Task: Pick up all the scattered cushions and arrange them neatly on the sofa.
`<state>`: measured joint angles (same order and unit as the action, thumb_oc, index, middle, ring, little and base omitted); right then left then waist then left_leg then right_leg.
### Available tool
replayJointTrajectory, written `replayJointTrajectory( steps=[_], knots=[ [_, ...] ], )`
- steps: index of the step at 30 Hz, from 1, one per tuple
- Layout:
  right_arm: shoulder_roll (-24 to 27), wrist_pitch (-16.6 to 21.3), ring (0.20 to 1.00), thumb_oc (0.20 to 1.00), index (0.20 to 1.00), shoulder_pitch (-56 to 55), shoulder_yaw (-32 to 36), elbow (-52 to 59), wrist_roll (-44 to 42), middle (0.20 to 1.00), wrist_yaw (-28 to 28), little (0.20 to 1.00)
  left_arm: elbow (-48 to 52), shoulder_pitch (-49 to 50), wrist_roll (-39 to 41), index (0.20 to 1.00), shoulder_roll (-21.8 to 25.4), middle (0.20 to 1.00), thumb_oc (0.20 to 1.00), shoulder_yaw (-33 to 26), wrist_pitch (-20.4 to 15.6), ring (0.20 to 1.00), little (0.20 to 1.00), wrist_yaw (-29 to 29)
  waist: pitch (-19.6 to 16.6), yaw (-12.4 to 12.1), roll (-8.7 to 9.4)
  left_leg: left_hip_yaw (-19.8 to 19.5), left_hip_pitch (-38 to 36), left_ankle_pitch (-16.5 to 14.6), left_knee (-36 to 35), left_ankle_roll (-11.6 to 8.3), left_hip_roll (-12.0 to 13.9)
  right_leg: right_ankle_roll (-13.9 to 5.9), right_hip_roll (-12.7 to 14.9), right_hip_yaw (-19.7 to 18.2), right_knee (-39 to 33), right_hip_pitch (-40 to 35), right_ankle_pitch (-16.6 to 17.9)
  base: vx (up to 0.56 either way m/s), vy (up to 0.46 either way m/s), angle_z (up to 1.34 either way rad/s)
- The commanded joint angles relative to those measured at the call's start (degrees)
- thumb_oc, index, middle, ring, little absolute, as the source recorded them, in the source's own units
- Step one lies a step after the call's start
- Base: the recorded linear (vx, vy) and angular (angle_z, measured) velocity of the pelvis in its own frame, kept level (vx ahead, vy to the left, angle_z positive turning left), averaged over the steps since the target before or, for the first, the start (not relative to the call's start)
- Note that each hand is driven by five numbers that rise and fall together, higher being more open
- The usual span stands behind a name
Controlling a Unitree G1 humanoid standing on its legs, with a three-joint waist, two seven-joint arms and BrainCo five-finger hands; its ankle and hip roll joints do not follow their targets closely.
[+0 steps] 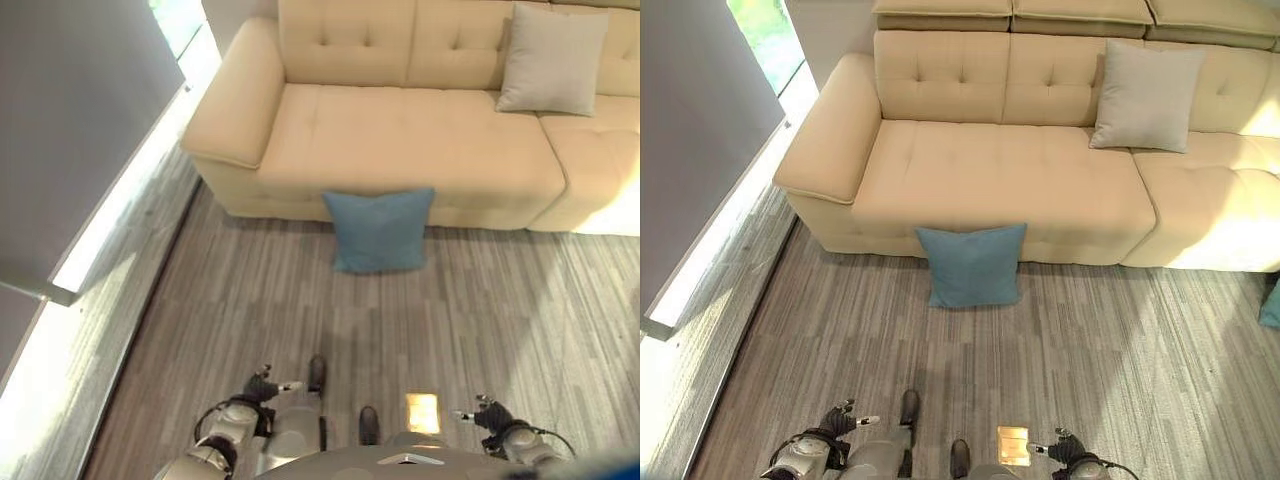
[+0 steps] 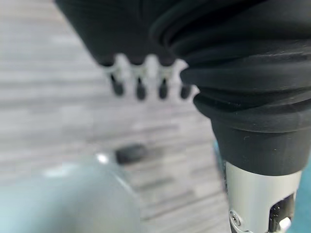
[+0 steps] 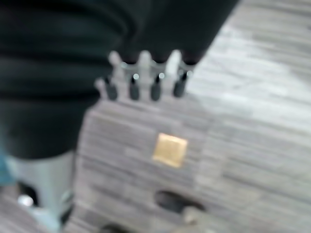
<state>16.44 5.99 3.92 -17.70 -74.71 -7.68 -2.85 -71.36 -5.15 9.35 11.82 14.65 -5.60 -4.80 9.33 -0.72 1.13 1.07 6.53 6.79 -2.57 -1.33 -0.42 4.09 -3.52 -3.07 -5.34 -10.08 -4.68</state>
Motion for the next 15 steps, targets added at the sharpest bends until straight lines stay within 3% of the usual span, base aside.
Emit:
replayJointTrajectory(
  steps=[1,2,5,7,9,10,13,15],
  knots=[
    [0.7,0.1,1.000,1.000,1.000,-0.5,-0.1,2.4,0.0,1.000,0.0,1.000,-2.2,-1.1,-1.6,1.000,0.0,1.000,1.000,1.7,-0.4,1.000,1.000,0.6,-1.0,-1.2,2.17,-0.6,-4.2,-4.7,1.2,1.50,-2.5,-8.10,3.0,-3.9,9.8,3.0,-0.7,0.22,0.183,-0.27],
    [0.5,0.2,1.000,1.000,1.000,0.2,-0.2,2.8,0.3,1.000,0.2,1.000,-2.2,-1.5,-2.2,1.000,0.3,1.000,1.000,1.8,-0.3,1.000,1.000,0.8,-0.7,-1.2,1.64,-0.2,-5.7,-5.6,0.7,2.60,-2.7,-9.43,3.7,-3.7,18.0,6.2,0.5,0.19,0.165,-0.14],
    [0.4,0.4,1.000,1.000,1.000,1.9,-1.1,4.5,0.6,1.000,0.2,1.000,-1.5,-2.8,-2.4,1.000,1.2,1.000,1.000,2.6,-0.2,1.000,1.000,0.8,1.5,0.0,0.43,-0.5,-9.1,-7.4,0.7,3.73,-2.3,-10.67,4.2,-3.1,30.2,13.7,4.4,0.17,0.114,-0.05],
    [0.5,0.4,1.000,1.000,1.000,2.0,-1.1,4.4,0.7,1.000,0.1,1.000,-1.5,-2.9,-2.6,1.000,1.2,1.000,1.000,2.7,-0.2,1.000,1.000,0.9,1.5,0.4,0.15,-0.7,-10.0,-8.1,0.6,3.73,-2.2,-10.41,4.1,-2.4,29.5,15.0,3.8,0.14,0.050,0.00],
    [0.8,0.4,1.000,1.000,1.000,2.1,-1.1,4.2,1.2,1.000,0.3,1.000,-1.7,-2.9,-2.9,1.000,1.4,1.000,1.000,2.7,-0.3,1.000,1.000,1.0,1.0,0.6,-0.31,-0.5,-11.9,-9.1,-0.3,3.51,-2.2,-9.78,3.8,-0.4,24.5,17.3,2.6,0.26,-0.022,-0.12],
    [0.9,0.4,1.000,1.000,1.000,2.3,-1.3,4.1,2.1,1.000,0.2,1.000,-2.0,-2.8,-3.4,1.000,1.5,1.000,1.000,2.4,-0.6,1.000,1.000,1.2,0.7,0.9,0.08,-0.3,-14.1,-10.5,-1.2,3.18,-3.0,-10.10,4.0,2.4,14.2,19.2,4.9,0.38,-0.075,-0.23],
    [0.9,0.5,1.000,1.000,1.000,2.2,-1.3,4.1,2.2,1.000,0.5,1.000,-2.4,-2.7,-3.5,1.000,1.4,1.000,1.000,1.7,-0.6,1.000,1.000,1.3,1.1,2.1,0.05,-1.3,-16.4,-11.4,-1.7,2.90,-3.1,-10.60,3.0,0.9,7.8,19.8,8.1,0.26,-0.067,-0.38],
    [0.9,0.3,1.000,1.000,1.000,1.8,-1.0,4.1,2.3,1.000,0.6,1.000,-2.7,-2.7,-3.7,1.000,1.4,1.000,1.000,1.7,-0.6,1.000,1.000,1.4,1.0,3.2,0.07,-2.1,-17.9,-12.2,-1.6,2.28,-2.8,-11.10,2.7,-0.4,7.3,20.5,8.9,0.28,-0.104,0.16]
  ],
)
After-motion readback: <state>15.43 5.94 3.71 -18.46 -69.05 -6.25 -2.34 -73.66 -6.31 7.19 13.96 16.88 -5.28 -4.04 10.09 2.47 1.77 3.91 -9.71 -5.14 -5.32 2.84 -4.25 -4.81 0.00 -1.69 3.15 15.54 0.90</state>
